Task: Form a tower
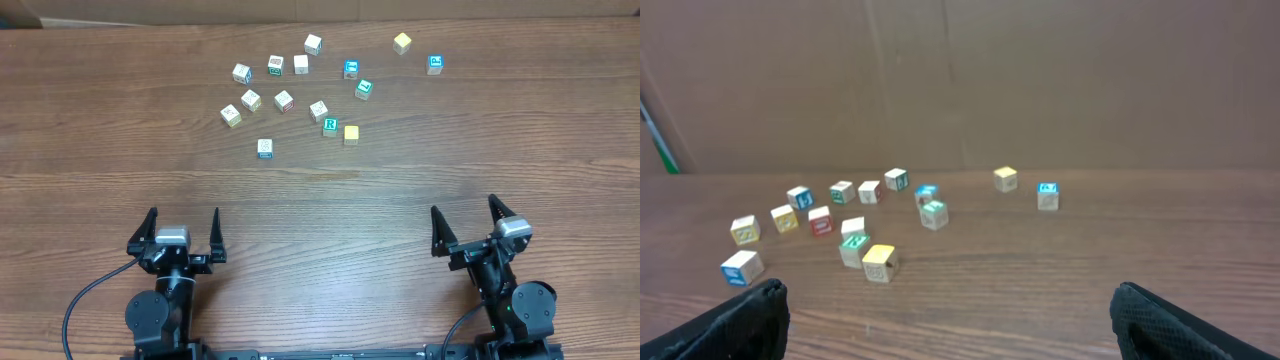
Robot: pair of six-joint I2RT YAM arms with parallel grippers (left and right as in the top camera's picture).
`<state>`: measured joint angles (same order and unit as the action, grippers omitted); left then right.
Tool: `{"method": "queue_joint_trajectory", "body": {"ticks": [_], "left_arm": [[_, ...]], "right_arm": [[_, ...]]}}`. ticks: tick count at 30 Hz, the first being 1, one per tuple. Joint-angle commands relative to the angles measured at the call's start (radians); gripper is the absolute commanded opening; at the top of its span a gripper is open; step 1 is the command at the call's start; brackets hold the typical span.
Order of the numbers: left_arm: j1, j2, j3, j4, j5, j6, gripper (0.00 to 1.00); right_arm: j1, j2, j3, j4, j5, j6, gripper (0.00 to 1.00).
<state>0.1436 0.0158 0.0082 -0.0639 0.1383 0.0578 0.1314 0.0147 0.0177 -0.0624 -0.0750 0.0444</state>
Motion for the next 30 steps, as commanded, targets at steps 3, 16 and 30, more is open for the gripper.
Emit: {"method": "queue_joint_trajectory", "body": {"ticks": [3, 16, 30], "left_arm": [[-0.007, -0.01, -0.003, -0.003, -0.008, -0.013, 0.99], [-0.007, -0.01, -0.003, -0.003, -0.008, -0.013, 1.0], [-0.007, -0.01, -0.003, -0.003, -0.009, -0.013, 1.0]], "right_arm": [[-0.004, -0.012, -0.009, 0.038, -0.009, 0.133, 1.0], [-0.004, 0.063, 0.261, -0.173, -0.031, 0.168, 1.0], [-0.003, 1.129, 1.501, -0.92, -0.032, 0.006, 1.0]]}}
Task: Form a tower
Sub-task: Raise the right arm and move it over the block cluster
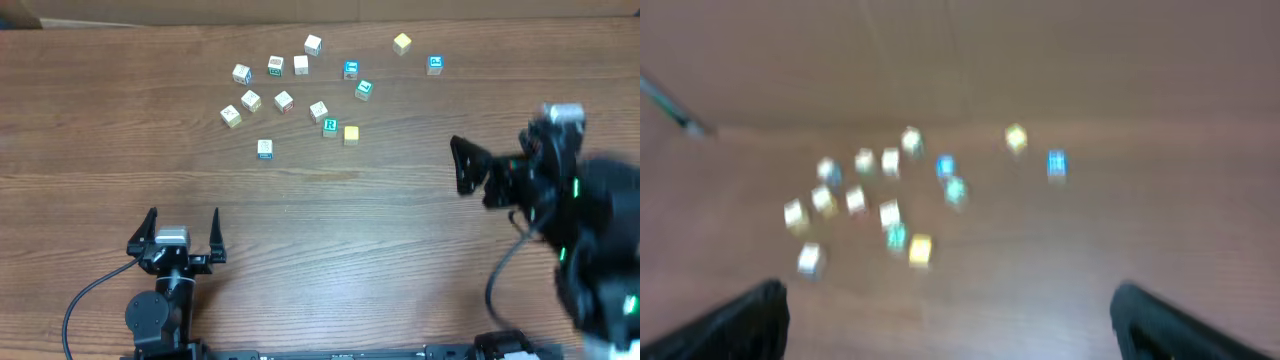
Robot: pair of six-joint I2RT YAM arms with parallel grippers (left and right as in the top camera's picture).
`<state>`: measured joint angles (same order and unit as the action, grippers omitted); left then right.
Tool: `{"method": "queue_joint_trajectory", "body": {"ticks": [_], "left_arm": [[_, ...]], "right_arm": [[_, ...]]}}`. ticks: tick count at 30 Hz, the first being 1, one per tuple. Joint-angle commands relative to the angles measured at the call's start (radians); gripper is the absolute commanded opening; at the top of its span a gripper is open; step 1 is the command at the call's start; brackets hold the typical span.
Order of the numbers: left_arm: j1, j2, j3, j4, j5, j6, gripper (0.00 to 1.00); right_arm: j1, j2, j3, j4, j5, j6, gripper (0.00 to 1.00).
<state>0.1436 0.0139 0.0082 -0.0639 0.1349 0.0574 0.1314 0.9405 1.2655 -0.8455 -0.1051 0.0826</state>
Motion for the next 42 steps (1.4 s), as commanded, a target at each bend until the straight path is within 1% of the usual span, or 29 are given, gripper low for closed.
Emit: {"method": "queue_joint_trajectory", "body": {"ticks": [1, 2, 5, 7, 8, 9, 10, 12, 14, 18, 19, 20, 25, 26, 28, 32, 42], "left_arm": [[-0.007, -0.008, -0.003, -0.003, -0.005, -0.012, 1.0], [-0.007, -0.008, -0.003, -0.003, -0.005, -0.012, 1.0], [-0.007, -0.008, -0.003, -0.003, -0.005, -0.012, 1.0], [-0.007, -0.008, -0.003, -0.003, -0.005, -0.012, 0.99], [-0.007, -0.008, -0.003, -0.003, -0.005, -0.012, 0.99], [-0.007, -0.008, -0.003, -0.003, -0.005, -0.012, 0.99], [-0.007, -0.008, -0.003, -0.003, -0.005, -0.012, 1.0], [-0.007, -0.008, -0.003, -0.003, -0.005, -0.012, 1.0], [-0.007, -0.008, -0.003, -0.003, -0.005, -0.012, 1.0], [-0.007, -0.008, -0.003, -0.003, -0.005, -0.012, 1.0], [-0.007, -0.008, -0.003, -0.003, -0.005, -0.012, 1.0], [-0.007, -0.008, -0.003, -0.003, -0.005, -0.012, 1.0], [-0.007, -0.008, -0.003, -0.003, -0.005, -0.012, 1.0], [-0.007, -0.008, -0.003, -0.003, -0.005, -0.012, 1.0], [-0.007, -0.008, -0.003, -0.003, -0.005, -0.012, 1.0], [-0.007, -0.008, -0.003, -0.003, -0.005, -0.012, 1.0], [-0.007, -0.008, -0.003, -0.003, -0.005, -0.012, 1.0]], "right_arm": [[-0.003, 0.261, 0.328, -0.189, -0.002, -0.032, 1.0], [-0.003, 0.354, 0.447, -0.269, -0.002, -0.032, 1.0], [-0.003, 0.553, 0.697, -0.409, -0.012, -0.032, 1.0], [-0.003, 0.679, 0.853, -0.411, -0.112, -0.032, 1.0], [-0.003, 0.717, 0.891, -0.386, -0.164, -0.032, 1.0], [-0.003, 0.742, 0.901, -0.347, -0.212, -0.031, 0.96], [-0.003, 0.767, 0.901, -0.296, -0.279, -0.028, 0.84], [0.003, 0.8, 0.901, -0.272, -0.288, -0.022, 0.68], [0.013, 0.837, 0.901, -0.29, -0.253, -0.02, 0.62], [0.052, 0.91, 0.9, -0.328, -0.242, -0.02, 0.67], [0.065, 0.927, 0.9, -0.334, -0.23, -0.019, 0.72], [0.075, 0.938, 0.9, -0.338, -0.217, -0.019, 0.73], [0.116, 0.967, 0.9, -0.346, -0.158, -0.02, 0.75], [0.124, 0.969, 0.9, -0.35, -0.142, -0.02, 0.77], [0.131, 0.974, 0.9, -0.355, -0.131, -0.02, 0.84], [0.131, 0.987, 0.9, -0.355, -0.131, -0.02, 0.86], [0.131, 0.993, 0.9, -0.371, -0.131, -0.02, 0.99]]}}
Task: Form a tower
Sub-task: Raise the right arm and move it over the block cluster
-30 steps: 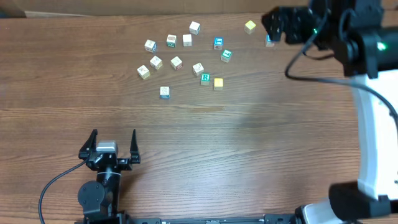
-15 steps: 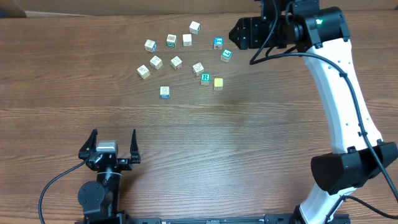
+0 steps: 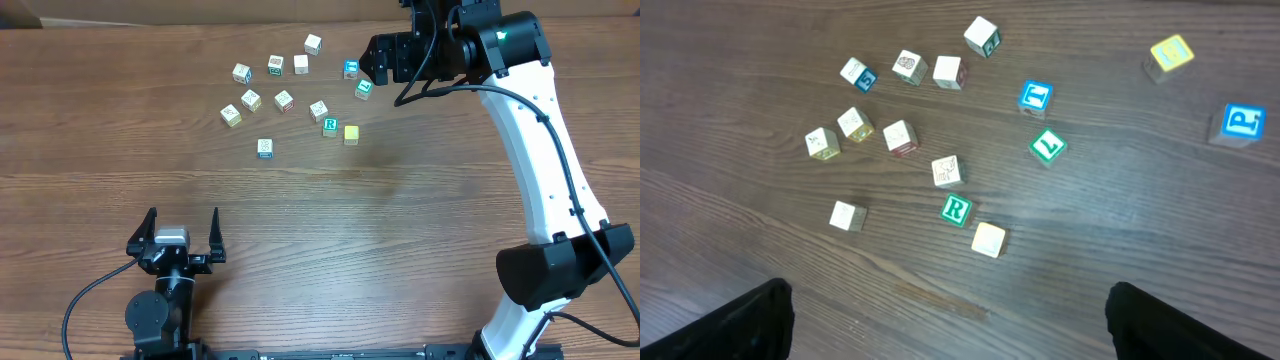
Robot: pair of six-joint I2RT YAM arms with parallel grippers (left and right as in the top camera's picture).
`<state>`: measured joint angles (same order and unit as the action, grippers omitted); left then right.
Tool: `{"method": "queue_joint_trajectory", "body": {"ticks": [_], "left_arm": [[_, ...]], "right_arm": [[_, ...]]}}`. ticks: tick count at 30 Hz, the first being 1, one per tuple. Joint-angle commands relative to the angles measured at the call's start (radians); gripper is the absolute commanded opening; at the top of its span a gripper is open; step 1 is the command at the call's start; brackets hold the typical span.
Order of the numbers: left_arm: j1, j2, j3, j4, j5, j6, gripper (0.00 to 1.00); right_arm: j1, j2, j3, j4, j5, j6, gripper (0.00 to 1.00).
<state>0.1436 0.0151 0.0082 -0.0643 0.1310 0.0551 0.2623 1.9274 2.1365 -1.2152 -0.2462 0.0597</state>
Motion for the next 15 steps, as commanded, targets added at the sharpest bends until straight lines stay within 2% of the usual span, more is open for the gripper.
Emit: {"method": "queue_joint_trajectory", "body": {"ticks": [1, 15], "left_arm": [[-0.007, -0.009, -0.003, -0.003, -0.001, -0.01, 1.0], [-0.007, -0.009, -0.003, -0.003, -0.001, -0.01, 1.0]], "right_arm": [[0.0, 0.006, 0.029, -0.003, 0.01, 0.003, 1.0], [0.0, 0.006, 0.029, -0.013, 0.01, 0.002, 1.0]]}}
